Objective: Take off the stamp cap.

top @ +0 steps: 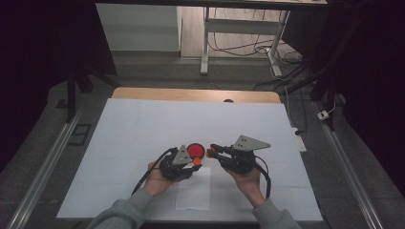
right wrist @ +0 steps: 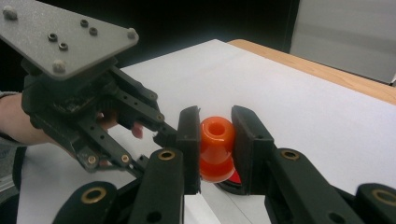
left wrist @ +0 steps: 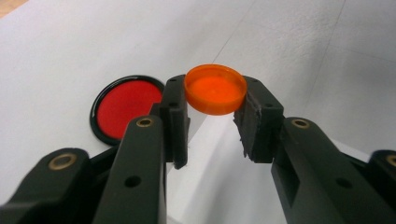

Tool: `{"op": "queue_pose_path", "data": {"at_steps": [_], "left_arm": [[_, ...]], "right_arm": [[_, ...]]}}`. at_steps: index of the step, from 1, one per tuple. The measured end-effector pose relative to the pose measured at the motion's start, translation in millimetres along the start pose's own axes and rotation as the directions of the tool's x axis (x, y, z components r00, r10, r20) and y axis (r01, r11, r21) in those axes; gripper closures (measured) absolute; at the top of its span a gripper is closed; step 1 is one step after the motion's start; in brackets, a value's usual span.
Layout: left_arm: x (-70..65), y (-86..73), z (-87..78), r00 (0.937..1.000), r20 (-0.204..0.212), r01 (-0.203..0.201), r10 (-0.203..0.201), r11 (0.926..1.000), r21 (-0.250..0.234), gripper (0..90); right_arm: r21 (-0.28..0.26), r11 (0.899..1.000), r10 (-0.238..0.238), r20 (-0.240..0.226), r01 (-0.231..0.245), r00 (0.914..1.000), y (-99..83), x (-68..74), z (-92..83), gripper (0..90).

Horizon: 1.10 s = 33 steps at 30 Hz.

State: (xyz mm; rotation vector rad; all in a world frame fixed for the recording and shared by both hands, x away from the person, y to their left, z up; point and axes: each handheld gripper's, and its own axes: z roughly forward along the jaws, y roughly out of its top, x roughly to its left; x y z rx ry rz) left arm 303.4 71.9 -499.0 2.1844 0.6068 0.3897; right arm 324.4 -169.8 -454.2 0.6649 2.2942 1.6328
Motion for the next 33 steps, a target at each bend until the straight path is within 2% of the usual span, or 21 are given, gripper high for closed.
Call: {"op": "queue_pose_path", "data": {"at_steps": [14,23,33], "left_arm": [[13.4,-19.0,-25.9,0.9982,-0.018,0.056,-0.057,0.9981,-0.026,64.9],[17.7,-27.9,-40.0,0.9969,-0.036,0.069,-0.07,0.997,-0.035,64.9],[22.7,-46.3,-63.1,0.9918,-0.06,0.111,-0.113,0.9929,-0.043,64.8]], "right_arm": [[0.011,1.0,0.0,0.003,0.0,1.0,-0.7,-0.6,1.0,72.3],[0.017,1.0,-0.002,0.008,0.002,1.0,-1.0,-0.8,1.3,72.3],[0.019,1.0,0.001,0.012,-0.001,0.9999,-1.7,-2.5,0.8,72.2]]}}
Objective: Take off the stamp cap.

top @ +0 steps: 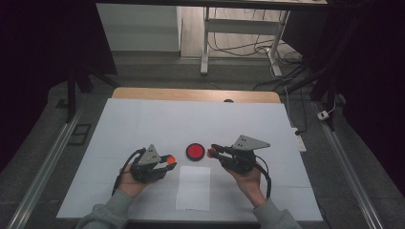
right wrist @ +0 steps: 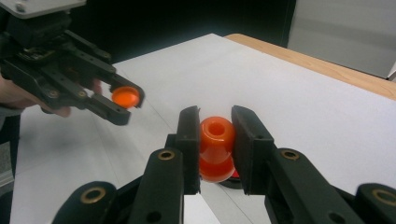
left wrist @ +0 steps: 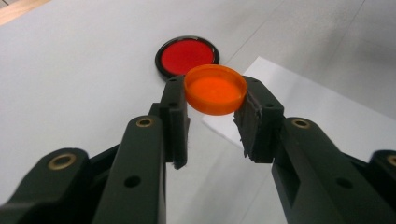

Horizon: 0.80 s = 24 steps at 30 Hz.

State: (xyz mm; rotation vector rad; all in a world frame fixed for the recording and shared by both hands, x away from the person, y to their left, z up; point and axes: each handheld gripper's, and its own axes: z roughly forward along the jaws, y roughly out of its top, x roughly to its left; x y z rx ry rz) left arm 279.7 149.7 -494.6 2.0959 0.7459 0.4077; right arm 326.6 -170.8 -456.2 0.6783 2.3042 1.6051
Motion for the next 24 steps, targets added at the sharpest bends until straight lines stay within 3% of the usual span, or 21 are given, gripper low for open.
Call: {"op": "queue_pose_path", "data": {"at_steps": [14,24], "left_arm": [[9.1,-32.9,-34.9,0.9958,-0.057,0.071,-0.071,0.9974,-0.013,64.8],[11.6,-49.3,-53.8,0.9917,-0.083,0.096,-0.098,0.9951,-0.023,64.7]], "right_arm": [[0.004,1.0,-0.004,0.001,0.004,1.0,0.1,-1.2,0.2,72.2],[0.006,1.0,-0.008,0.003,0.008,1.0,0.4,-2.1,1.0,72.1]]}}
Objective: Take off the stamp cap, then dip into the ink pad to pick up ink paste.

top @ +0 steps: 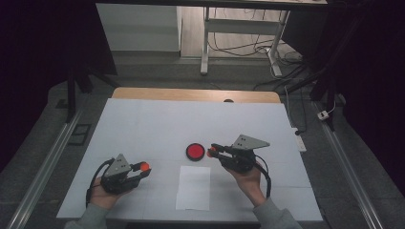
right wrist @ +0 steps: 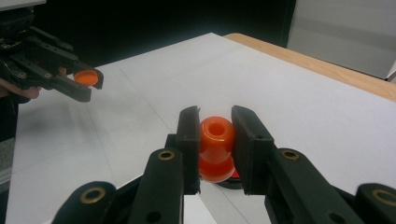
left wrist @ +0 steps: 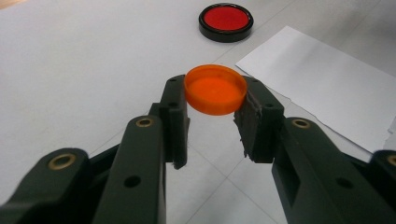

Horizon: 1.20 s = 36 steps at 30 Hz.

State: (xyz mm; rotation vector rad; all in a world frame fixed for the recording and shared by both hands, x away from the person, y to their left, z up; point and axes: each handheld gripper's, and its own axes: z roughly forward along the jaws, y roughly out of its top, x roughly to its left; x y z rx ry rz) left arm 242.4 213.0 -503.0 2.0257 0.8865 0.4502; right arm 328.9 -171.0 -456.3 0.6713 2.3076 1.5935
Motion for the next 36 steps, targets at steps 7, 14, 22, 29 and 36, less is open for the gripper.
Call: {"op": "queue_pose_path", "data": {"at_steps": [7,14,22,29,36], "left_arm": [[2.9,-0.3,-0.3,0.9999,-0.015,0.002,-0.002,1.0,-0.003,64.7],[5.7,-0.7,-1.0,0.9998,-0.015,0.008,-0.008,1.0,-0.003,64.7],[5.8,-0.6,-1.8,0.9997,-0.024,0.006,-0.006,1.0,-0.008,64.8],[6.0,-0.6,-1.6,0.9998,-0.021,0.006,-0.006,1.0,-0.006,64.7],[5.5,-1.0,0.2,0.9999,-0.014,0.007,-0.007,1.0,0.001,64.8]], "right_arm": [[0.002,1.0,0.001,0.002,-0.001,1.0,0.5,-2.5,-1.3,72.1],[0.006,1.0,0.0,0.0,0.0,1.0,0.5,-2.3,0.4,72.1],[0.005,1.0,0.001,0.002,-0.001,1.0,2.2,-4.1,0.4,72.1],[0.013,1.0,0.009,0.011,-0.01,0.9999,1.1,-10.2,5.0,72.1],[0.024,1.0,0.016,0.014,-0.016,0.9998,0.3,-14.7,11.4,72.1]]}}
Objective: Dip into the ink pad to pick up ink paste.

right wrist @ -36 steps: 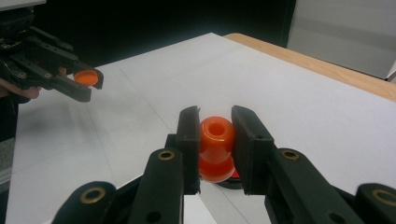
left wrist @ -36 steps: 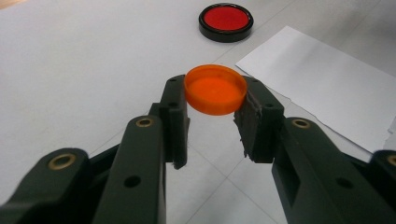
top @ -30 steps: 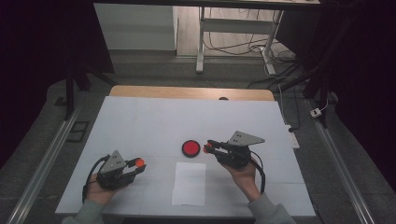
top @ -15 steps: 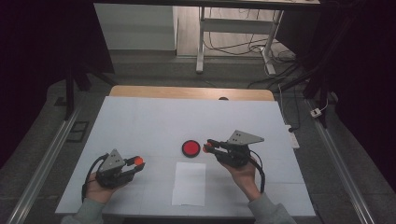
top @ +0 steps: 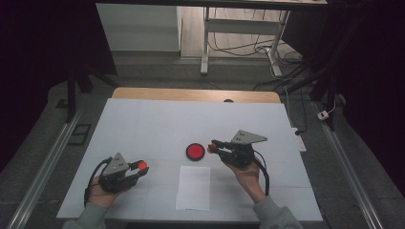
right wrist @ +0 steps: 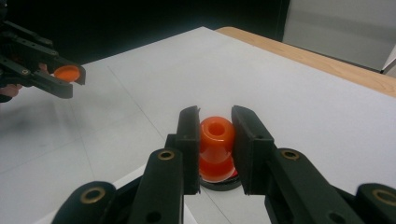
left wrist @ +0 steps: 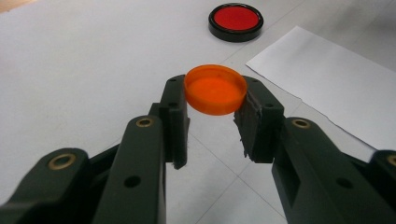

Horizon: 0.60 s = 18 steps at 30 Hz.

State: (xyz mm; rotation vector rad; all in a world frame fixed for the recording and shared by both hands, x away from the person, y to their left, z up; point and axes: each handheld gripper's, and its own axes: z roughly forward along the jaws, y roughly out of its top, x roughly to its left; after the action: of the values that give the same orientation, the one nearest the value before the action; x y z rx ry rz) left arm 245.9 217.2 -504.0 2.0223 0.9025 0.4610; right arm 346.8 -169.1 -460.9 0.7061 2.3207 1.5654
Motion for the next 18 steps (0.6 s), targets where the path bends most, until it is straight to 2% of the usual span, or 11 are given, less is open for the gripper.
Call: {"op": "queue_pose_path", "data": {"at_steps": [18], "left_arm": [[-0.4,0.0,3.1,1.0,0.008,0.0,0.0,0.9999,0.012,64.7]], "right_arm": [[0.04,0.999,0.009,-0.01,-0.009,0.9999,-1.2,-4.1,27.6,72.1]]}}
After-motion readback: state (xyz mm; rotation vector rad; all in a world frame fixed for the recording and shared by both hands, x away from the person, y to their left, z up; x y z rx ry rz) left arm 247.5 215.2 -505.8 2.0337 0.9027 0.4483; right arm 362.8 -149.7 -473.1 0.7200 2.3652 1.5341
